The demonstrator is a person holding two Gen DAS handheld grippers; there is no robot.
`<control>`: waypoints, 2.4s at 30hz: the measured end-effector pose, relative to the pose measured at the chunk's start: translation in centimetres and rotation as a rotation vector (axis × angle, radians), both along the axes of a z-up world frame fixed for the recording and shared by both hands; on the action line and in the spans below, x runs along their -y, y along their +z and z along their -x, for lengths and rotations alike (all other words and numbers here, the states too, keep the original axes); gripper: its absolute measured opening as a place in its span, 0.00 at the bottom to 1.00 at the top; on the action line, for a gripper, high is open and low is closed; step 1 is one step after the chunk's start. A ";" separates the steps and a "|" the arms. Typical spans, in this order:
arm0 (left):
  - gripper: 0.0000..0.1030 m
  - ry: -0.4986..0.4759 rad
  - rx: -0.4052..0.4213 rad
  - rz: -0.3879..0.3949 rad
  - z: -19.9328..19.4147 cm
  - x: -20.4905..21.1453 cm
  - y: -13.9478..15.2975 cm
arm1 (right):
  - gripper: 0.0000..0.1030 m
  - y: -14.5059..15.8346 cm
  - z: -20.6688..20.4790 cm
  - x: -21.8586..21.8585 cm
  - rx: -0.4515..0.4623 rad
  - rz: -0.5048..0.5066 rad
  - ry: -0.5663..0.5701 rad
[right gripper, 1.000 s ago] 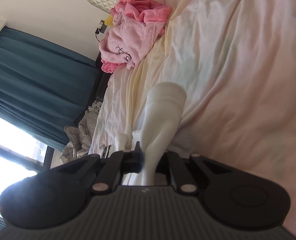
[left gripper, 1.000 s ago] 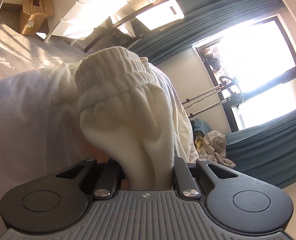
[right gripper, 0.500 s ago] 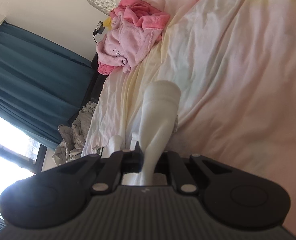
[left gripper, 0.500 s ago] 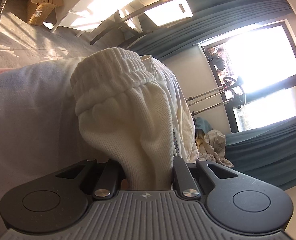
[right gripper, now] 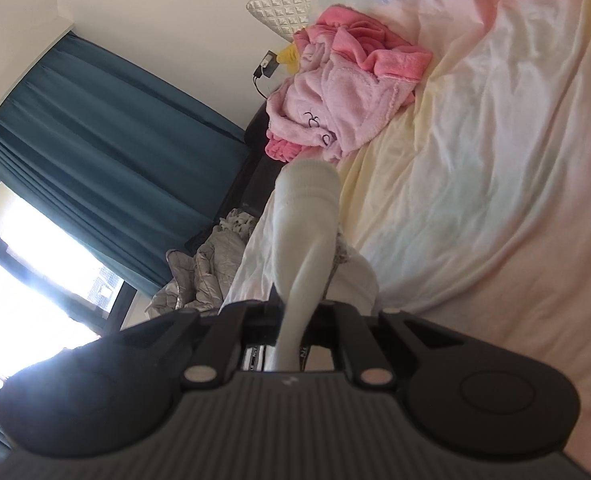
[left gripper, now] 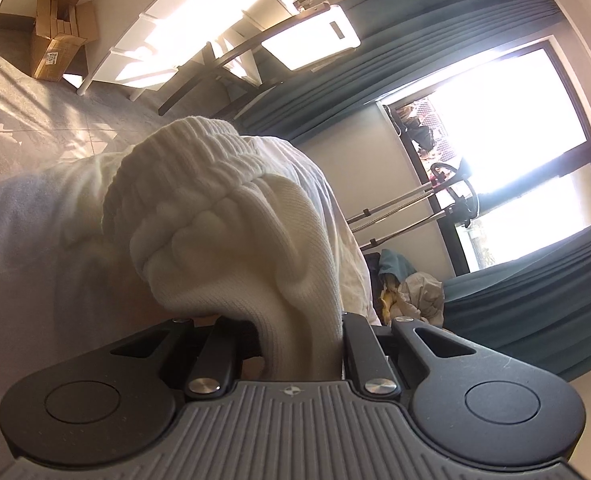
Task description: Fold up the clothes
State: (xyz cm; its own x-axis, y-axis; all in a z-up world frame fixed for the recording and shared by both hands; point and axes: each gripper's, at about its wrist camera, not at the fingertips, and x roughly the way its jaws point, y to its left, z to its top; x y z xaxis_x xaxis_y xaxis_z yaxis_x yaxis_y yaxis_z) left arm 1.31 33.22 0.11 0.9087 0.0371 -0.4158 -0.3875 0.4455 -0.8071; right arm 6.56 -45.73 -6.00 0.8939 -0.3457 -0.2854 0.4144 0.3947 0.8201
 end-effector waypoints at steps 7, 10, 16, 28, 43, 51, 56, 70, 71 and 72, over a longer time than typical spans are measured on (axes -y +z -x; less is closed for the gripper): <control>0.14 0.036 0.015 -0.039 -8.8 -0.1 3.1 | 0.06 2.5 -8.1 0.2 0.002 0.189 0.062; 0.14 0.037 0.000 -0.099 -13.3 0.0 3.0 | 0.06 2.3 -12.8 -0.1 -0.013 0.242 0.091; 0.15 0.023 -0.093 -0.201 -22.6 0.1 0.9 | 0.06 -0.2 -21.8 -0.6 -0.044 0.282 0.151; 0.19 0.010 -0.285 -0.342 -32.0 1.7 -5.0 | 0.21 -6.2 -30.7 -0.1 -0.170 0.343 0.293; 0.83 -0.224 -0.169 -0.269 -20.2 9.8 -2.3 | 0.60 -0.4 -24.1 0.1 -0.190 0.255 0.487; 0.83 -0.162 -0.139 0.109 -14.1 8.5 -8.9 | 0.64 -4.2 -16.6 2.5 -0.211 -0.066 0.513; 0.83 -0.111 -0.093 0.238 -14.2 6.0 -10.9 | 0.64 -8.0 -15.9 2.8 -0.206 -0.236 0.523; 0.37 0.017 -0.060 -0.035 -21.7 6.2 -12.3 | 0.24 -10.7 -21.8 1.8 -0.107 -0.096 0.387; 0.29 0.021 -0.039 -0.030 -21.6 6.2 -12.4 | 0.21 -10.7 -21.9 1.5 -0.110 -0.081 0.371; 0.27 0.024 -0.013 -0.022 -21.3 6.1 -12.3 | 0.19 -10.7 -22.1 1.2 -0.113 -0.066 0.355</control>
State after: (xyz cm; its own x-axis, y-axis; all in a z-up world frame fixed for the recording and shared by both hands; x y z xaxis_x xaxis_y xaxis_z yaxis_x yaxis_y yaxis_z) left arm 22.63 27.10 -12.21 0.9020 0.0683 -0.4263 -0.4086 0.4536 -0.7920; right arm 28.68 -46.97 -16.72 0.9166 0.0025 -0.3999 0.3501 0.4780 0.8056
